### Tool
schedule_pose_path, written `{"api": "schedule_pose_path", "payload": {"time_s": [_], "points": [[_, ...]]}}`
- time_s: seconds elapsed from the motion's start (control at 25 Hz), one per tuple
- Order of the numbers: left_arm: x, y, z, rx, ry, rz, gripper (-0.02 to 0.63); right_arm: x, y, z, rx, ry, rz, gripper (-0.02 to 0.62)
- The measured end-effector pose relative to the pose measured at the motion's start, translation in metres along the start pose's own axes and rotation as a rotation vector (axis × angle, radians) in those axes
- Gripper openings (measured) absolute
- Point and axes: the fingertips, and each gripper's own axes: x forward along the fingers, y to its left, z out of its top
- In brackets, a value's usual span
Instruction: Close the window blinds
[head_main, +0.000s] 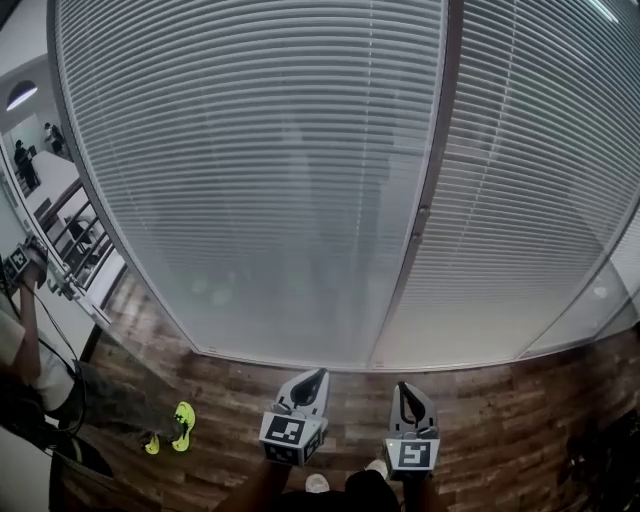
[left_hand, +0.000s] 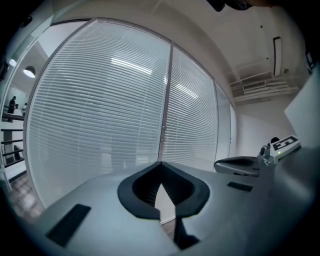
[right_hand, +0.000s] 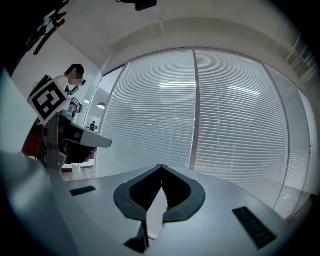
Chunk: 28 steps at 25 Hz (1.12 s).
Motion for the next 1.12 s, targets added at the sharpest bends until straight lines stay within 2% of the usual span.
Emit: {"api": "schedule_pose_path", "payload": {"time_s": [0.2,0.32,0.52,0.68,0.84,0.96,1.12], "points": [[-0.015,-0.026,-0.004,0.026,-0.012,-0.015,0.000,-0.018,0.008,-0.017,0.019,0.031,0.019,0.003],[-0.036,-0.038,-0.005,0.029,-0.025,0.004,0.000,-0.040,0.015,-0.015,0.015,0.018,0.039,0.003],[-0.054,-0.062,-0.006,0.043,-0.040,0.045,0.000,-0.067,0.002,-0.012,0.041,-0.007,0.073,0.005],[-0.072,-0.099,-0.014,0.034,-0.048,0.096,0.000,-0.108,-0.024,-0.001,0.025,-0.051,0.052,0.004],[-0.080,-0.136,-0.019,0.053,-0.038,0.086,0.000,-0.137,-0.046,-0.003,0.031,-0.055,0.023,0.004],[-0.096,-0.147,-0.018,0.063,-0.041,0.080,0.000,-0.153,-0.042,-0.001,0.047,-0.061,0.014,0.005],[-0.105,-0.145,-0.032,0.037,-0.025,0.132,0.000,-0.167,-0.035,-0.005,0.047,-0.055,0.021,0.005]]}}
